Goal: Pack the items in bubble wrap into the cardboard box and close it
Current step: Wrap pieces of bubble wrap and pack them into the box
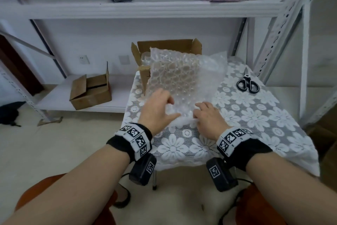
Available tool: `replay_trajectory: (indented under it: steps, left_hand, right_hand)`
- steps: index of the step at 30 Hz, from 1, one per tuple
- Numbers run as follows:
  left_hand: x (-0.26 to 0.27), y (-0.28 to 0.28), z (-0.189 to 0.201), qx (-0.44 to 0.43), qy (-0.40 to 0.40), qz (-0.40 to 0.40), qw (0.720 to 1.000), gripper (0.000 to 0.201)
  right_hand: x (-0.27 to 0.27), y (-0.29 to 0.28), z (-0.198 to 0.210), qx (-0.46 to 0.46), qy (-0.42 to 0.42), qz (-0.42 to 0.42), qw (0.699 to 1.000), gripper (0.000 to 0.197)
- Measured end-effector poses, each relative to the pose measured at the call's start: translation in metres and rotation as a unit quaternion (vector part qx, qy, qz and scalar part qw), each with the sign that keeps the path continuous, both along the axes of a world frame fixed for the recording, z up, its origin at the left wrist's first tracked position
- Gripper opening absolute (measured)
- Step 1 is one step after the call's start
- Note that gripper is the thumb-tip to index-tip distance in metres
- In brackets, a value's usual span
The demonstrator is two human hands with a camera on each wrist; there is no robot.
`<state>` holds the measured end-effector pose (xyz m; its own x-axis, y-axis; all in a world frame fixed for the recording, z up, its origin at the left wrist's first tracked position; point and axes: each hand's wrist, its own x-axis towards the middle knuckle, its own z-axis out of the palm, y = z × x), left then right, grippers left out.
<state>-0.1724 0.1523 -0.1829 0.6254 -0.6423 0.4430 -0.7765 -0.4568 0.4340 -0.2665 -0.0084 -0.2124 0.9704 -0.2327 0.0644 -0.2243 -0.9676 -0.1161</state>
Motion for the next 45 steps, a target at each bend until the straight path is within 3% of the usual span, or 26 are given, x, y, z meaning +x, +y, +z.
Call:
replay_trajectory:
  steps: [3,5,7,11,13,16,20,24,27,30,33,35,37,40,42,45]
  left_hand:
    - [0.000,-0.010,-0.014,0.164,0.159,-0.052,0.972,0.052]
    - [0.003,-0.011,-0.019,0.204,0.202,-0.037,0.957,0.040]
    - [0.008,-0.008,-0.020,0.220,0.194,-0.007,0.956,0.028]
    - [0.026,0.003,-0.013,0.256,0.225,0.036,0.939,0.019]
    - [0.037,0.013,-0.009,0.249,0.265,0.055,0.930,0.013]
    - [0.047,0.025,-0.008,0.202,0.333,0.088,0.917,0.025]
    - [0.046,0.027,-0.015,0.126,0.345,0.104,0.924,0.027]
    - [0.048,0.028,-0.024,0.109,0.319,0.133,0.932,0.024]
    - [0.047,0.029,-0.022,0.158,0.262,0.174,0.936,0.007]
    - [0.042,0.027,-0.020,0.173,0.124,0.220,0.952,0.022]
    - [0.030,0.016,-0.014,0.076,0.025,0.113,0.990,0.022]
    - [0.017,0.007,-0.011,0.079,0.067,0.000,0.995,0.015]
    - [0.007,-0.001,-0.015,0.142,0.124,-0.071,0.980,0.020]
    - [0.002,-0.006,-0.027,0.217,0.154,-0.065,0.962,0.032]
    - [0.002,-0.008,-0.030,0.213,0.135,-0.058,0.966,0.031]
    - [0.002,-0.011,-0.027,0.204,0.117,-0.054,0.970,0.027]
  right_hand:
    - [0.001,0.002,0.001,0.022,-0.028,0.017,0.999,0.023]
    - [-0.001,0.002,0.002,0.050,-0.021,0.011,0.998,0.018]
    - [-0.004,-0.004,0.002,0.117,0.002,-0.022,0.993,0.009]
    - [-0.015,-0.032,0.007,0.311,0.030,-0.140,0.940,0.024]
    - [-0.017,-0.044,0.009,0.355,0.027,-0.159,0.921,0.019]
    - [-0.014,-0.047,0.006,0.377,0.012,-0.180,0.908,0.040]
    - [-0.006,-0.040,-0.003,0.347,-0.036,-0.216,0.912,0.047]
    - [-0.005,-0.040,-0.006,0.313,-0.015,-0.241,0.918,0.035]
    - [-0.005,-0.038,-0.006,0.280,-0.003,-0.244,0.929,0.032]
    - [-0.004,-0.034,-0.007,0.252,0.000,-0.255,0.934,0.032]
    - [-0.003,-0.033,-0.008,0.238,0.002,-0.264,0.935,0.027]
    - [-0.003,-0.032,-0.007,0.224,0.006,-0.267,0.937,0.023]
    - [-0.002,-0.031,-0.008,0.209,0.006,-0.269,0.940,0.019]
    - [-0.005,-0.027,-0.007,0.173,-0.003,-0.277,0.945,0.014]
    - [-0.008,-0.023,-0.009,0.084,-0.030,-0.256,0.962,0.027]
    - [-0.008,-0.010,-0.008,-0.037,-0.107,-0.118,0.987,0.035]
